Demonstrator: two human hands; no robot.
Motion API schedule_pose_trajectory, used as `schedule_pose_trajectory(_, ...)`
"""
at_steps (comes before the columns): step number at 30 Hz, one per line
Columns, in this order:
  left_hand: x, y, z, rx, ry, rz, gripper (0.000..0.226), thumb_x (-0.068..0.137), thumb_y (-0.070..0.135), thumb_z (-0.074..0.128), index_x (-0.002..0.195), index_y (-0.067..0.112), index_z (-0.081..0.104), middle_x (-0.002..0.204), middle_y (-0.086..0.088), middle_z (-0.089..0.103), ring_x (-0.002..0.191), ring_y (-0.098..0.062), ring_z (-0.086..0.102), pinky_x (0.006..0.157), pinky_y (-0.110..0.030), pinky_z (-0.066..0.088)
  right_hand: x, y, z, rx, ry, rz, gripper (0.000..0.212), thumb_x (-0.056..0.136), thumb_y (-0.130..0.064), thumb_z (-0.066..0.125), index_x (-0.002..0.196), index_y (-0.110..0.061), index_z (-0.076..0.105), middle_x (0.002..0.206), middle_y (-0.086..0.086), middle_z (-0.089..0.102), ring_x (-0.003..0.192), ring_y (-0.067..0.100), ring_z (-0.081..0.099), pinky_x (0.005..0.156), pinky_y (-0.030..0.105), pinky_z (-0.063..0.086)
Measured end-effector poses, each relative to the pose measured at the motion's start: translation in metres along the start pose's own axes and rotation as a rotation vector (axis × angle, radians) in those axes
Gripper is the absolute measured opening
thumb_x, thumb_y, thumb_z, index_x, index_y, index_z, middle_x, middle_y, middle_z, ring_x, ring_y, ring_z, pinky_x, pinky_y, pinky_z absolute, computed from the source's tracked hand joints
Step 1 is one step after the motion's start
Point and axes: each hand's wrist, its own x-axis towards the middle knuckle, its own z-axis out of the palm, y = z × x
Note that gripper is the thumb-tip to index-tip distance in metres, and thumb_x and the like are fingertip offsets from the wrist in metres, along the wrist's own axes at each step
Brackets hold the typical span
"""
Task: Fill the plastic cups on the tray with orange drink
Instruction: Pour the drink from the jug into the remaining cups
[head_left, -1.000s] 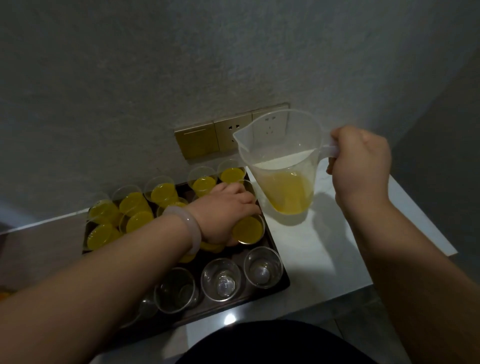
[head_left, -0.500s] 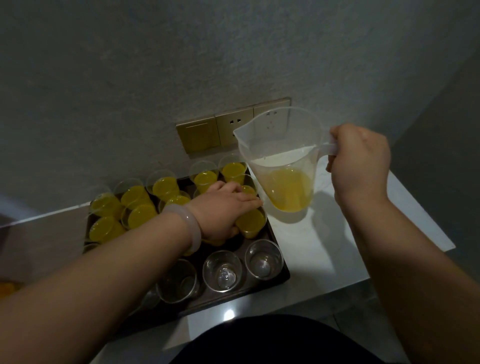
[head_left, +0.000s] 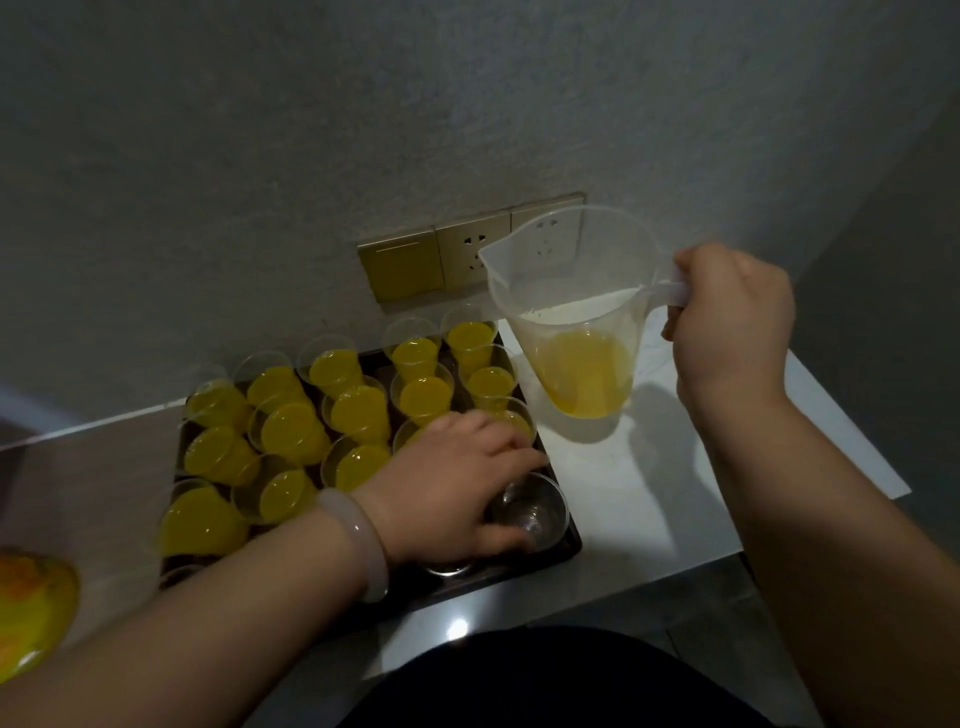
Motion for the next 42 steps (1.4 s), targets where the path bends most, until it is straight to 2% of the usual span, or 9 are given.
schedule_pose_trajectory(4, 0.001, 0.005, 0.013, 0.034, -0.033, -0.009, 0.080, 0.080, 0.063, 0.057, 0.148, 0.035, 0.024, 0.148, 0.009, 0.030, 0.133, -0.015, 0.023, 0.110, -0.035, 0.018, -0.002, 0.001, -0.001, 0.010, 0.018, 0.054, 0.030, 0.080, -0.031, 0.048, 0.050, -0.029, 0.052, 0.045, -0.010, 0.049, 0.064, 0.026, 0.048, 0.066, 0.039, 0.043)
schedule_pose_trajectory(8, 0.002, 0.004, 0.018, 0.041, -0.048, -0.034, 0.080, 0.082, 0.060, 0.056, 0.149, 0.035, 0.020, 0.147, 0.009, 0.033, 0.132, -0.014, 0.022, 0.110, -0.034, 0.017, -0.005, -0.002, 0.000, 0.049, 0.036, 0.016, 0.038, 0.073, -0.027, 0.046, 0.064, 0.010, 0.050, 0.063, 0.028, 0.044, 0.061, 0.030, 0.040, 0.059, 0.053, 0.042)
schedule_pose_trajectory(13, 0.003, 0.003, 0.018, -0.005, -0.035, -0.036, 0.079, 0.082, 0.057, 0.059, 0.148, 0.033, 0.023, 0.143, 0.010, 0.039, 0.130, -0.013, 0.026, 0.108, -0.032, 0.020, -0.009, -0.003, 0.001, 0.070, 0.026, 0.041, 0.040, 0.070, -0.027, 0.046, 0.068, 0.013, 0.046, 0.062, 0.018, 0.040, 0.061, 0.028, 0.036, 0.060, 0.056, 0.040)
schedule_pose_trajectory(17, -0.002, 0.004, 0.003, -0.145, 0.049, -0.055, 0.082, 0.079, 0.059, 0.062, 0.147, 0.029, 0.028, 0.140, 0.010, 0.041, 0.129, -0.008, 0.029, 0.108, -0.025, 0.026, -0.006, -0.007, 0.002, 0.066, 0.031, 0.052, 0.038, 0.070, -0.028, 0.047, 0.066, 0.009, 0.045, 0.062, 0.017, 0.039, 0.061, 0.028, 0.036, 0.059, 0.058, 0.040)
schedule_pose_trajectory(22, -0.017, -0.009, -0.039, -0.421, 0.276, -0.187, 0.088, 0.068, 0.063, 0.060, 0.143, 0.023, 0.038, 0.129, 0.010, 0.042, 0.116, -0.002, 0.046, 0.102, -0.022, 0.043, 0.000, -0.015, 0.006, 0.072, 0.014, 0.007, 0.045, 0.069, -0.028, 0.046, 0.072, 0.017, 0.045, 0.070, 0.034, 0.039, 0.061, 0.035, 0.037, 0.057, 0.059, 0.039)
schedule_pose_trajectory(27, -0.026, -0.041, -0.060, -0.336, 0.439, -0.373, 0.082, 0.067, 0.056, 0.066, 0.138, 0.019, 0.045, 0.114, 0.011, 0.041, 0.097, 0.005, 0.047, 0.089, -0.007, 0.039, 0.002, -0.024, 0.014, 0.120, -0.022, -0.002, 0.037, 0.067, -0.031, 0.046, 0.066, 0.006, 0.045, 0.061, 0.020, 0.038, 0.060, 0.030, 0.036, 0.056, 0.055, 0.037)
schedule_pose_trajectory(30, -0.028, -0.052, -0.063, -0.258, 0.469, -0.412, 0.084, 0.072, 0.042, 0.075, 0.143, 0.014, 0.039, 0.120, 0.006, 0.043, 0.105, 0.002, 0.043, 0.095, -0.012, 0.035, 0.004, -0.032, 0.020, 0.115, -0.081, -0.059, 0.037, 0.067, -0.031, 0.047, 0.063, 0.006, 0.044, 0.059, 0.019, 0.036, 0.058, 0.029, 0.034, 0.053, 0.054, 0.036)
schedule_pose_trajectory(36, -0.028, -0.063, -0.063, -0.228, 0.449, -0.505, 0.092, 0.064, 0.054, 0.071, 0.141, 0.014, 0.040, 0.133, -0.002, 0.048, 0.120, -0.012, 0.047, 0.104, -0.032, 0.042, 0.002, -0.048, 0.031, -0.058, -0.234, -0.338, 0.033, 0.076, -0.019, 0.052, 0.055, 0.000, 0.034, 0.055, 0.010, 0.031, 0.054, 0.017, 0.030, 0.047, 0.040, 0.029)
schedule_pose_trajectory(42, -0.038, -0.064, -0.060, -0.202, 0.436, -0.506, 0.075, 0.068, 0.043, 0.077, 0.132, 0.015, 0.050, 0.128, 0.000, 0.054, 0.116, -0.014, 0.051, 0.093, -0.019, 0.037, -0.009, -0.069, 0.049, -0.266, -0.335, -0.528, 0.026, 0.070, -0.029, 0.050, 0.059, -0.006, 0.047, 0.050, -0.004, 0.036, 0.049, 0.008, 0.030, 0.050, 0.026, 0.024)
